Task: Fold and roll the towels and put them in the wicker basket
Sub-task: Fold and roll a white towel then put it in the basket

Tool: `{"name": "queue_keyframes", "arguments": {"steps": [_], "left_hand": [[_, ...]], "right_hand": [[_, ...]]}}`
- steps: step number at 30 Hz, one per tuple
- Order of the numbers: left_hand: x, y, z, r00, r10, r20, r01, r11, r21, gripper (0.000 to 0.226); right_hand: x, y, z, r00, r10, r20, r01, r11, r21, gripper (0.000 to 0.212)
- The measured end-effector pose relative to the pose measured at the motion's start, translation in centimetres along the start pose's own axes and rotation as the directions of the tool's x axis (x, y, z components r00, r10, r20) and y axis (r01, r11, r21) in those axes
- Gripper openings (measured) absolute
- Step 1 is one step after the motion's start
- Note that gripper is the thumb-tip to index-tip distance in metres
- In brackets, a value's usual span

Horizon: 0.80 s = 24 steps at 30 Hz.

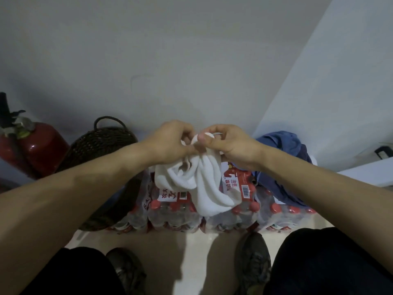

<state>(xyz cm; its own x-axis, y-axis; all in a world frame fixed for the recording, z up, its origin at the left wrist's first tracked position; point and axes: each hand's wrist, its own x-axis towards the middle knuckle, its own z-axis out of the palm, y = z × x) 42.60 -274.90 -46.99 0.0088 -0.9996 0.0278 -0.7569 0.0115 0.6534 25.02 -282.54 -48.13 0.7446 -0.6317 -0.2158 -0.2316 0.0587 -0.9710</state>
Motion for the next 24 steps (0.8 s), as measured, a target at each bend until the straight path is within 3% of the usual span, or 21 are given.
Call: {"name": "queue_keyframes", "arguments": {"steps": [3, 7, 14, 17, 19, 24], "left_hand": [[0.2, 0.1, -0.6, 0.998, -0.005, -0.068, 0.003, 1.000, -0.030, 0.024], [0.0, 0.3, -1.6, 0.988, -0.026, -0.150, 0.019, 0.999, -0.048, 0.021], [0.1, -1.7, -3.5, 0.964, -0.111, -0.244, 0.153, 0.975, 0.161, 0.026], [0.2, -2.8, -4.0, 0.943, -0.170, -0.286, 0.223, 0.961, 0.164, 0.026], [0.3, -3.3, -3.9, 0.941, -0.197, -0.273, 0.246, 0.957, 0.155, 0.026], [0.5, -3.2, -2.7, 0.944, -0.234, -0.234, 0.268, 0.956, 0.124, 0.020]], "right_hand": [[-0.1, 1.2, -1.4, 0.999, 0.033, 0.019, -0.028, 0.979, -0.203, 0.053], [-0.5, 2.6, -3.4, 0.957, 0.249, 0.147, -0.164, 0.886, -0.435, 0.029], [-1.8, 5.0, -8.7, 0.912, 0.410, -0.013, -0.360, 0.785, -0.504, 0.041], [-3.1, 6.1, -10.9, 0.880, 0.468, -0.084, -0.451, 0.765, -0.460, 0.039], [-3.8, 6.4, -12.0, 0.880, 0.469, -0.078, -0.463, 0.810, -0.361, 0.037], [-4.3, 4.8, -11.8, 0.943, 0.332, -0.009, -0.333, 0.943, -0.025, 0.048]]}}
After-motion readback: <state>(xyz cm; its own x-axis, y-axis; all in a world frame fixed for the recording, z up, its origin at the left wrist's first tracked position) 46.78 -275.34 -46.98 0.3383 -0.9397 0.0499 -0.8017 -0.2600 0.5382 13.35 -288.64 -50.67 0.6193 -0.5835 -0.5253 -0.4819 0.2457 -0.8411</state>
